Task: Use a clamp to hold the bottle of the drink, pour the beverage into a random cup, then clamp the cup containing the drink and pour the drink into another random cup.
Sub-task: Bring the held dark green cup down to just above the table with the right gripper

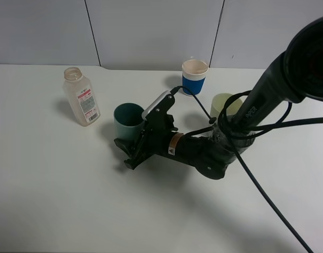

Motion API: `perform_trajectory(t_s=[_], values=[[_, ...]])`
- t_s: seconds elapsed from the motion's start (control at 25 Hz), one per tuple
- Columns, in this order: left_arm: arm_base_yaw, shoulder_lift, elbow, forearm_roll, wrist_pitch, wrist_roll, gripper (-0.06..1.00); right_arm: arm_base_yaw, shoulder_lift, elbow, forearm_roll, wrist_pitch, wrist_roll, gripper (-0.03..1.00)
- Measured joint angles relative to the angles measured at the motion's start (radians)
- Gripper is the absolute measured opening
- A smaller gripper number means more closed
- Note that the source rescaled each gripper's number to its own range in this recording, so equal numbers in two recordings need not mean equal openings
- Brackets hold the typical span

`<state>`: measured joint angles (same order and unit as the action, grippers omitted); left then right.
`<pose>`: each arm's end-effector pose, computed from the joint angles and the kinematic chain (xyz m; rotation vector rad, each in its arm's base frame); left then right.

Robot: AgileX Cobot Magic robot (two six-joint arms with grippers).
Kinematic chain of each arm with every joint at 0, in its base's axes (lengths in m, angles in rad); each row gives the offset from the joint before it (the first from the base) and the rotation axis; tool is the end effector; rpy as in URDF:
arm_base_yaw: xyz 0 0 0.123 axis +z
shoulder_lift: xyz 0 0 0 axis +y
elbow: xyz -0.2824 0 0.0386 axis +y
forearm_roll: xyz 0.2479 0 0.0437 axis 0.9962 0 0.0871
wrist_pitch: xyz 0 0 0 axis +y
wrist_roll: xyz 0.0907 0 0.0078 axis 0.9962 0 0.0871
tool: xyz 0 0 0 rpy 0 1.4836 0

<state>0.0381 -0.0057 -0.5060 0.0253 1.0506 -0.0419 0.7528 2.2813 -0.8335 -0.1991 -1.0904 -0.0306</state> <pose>-0.0061 0.0018 0.2796 -0.0821 2.0207 0.0278 0.2616 0.2669 0.0465 -0.9129 1.6523 0.5979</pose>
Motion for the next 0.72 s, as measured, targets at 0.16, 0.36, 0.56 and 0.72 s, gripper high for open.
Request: perform_trajectory(t_s=[0.16, 0.36, 0.56, 0.72], values=[[0.000, 0.000, 0.000, 0.000, 0.000, 0.000, 1.00, 0.000, 0.000, 0.000, 0.000, 0.000, 0.008, 0.00], [0.000, 0.000, 0.000, 0.000, 0.000, 0.000, 1.00, 0.000, 0.000, 0.000, 0.000, -0.001, 0.010, 0.06], [0.000, 0.000, 0.000, 0.000, 0.000, 0.000, 1.00, 0.000, 0.000, 0.000, 0.000, -0.008, 0.010, 0.38], [0.000, 0.000, 0.000, 0.001, 0.000, 0.000, 1.00, 0.000, 0.000, 0.000, 0.000, -0.008, 0.010, 0.42]])
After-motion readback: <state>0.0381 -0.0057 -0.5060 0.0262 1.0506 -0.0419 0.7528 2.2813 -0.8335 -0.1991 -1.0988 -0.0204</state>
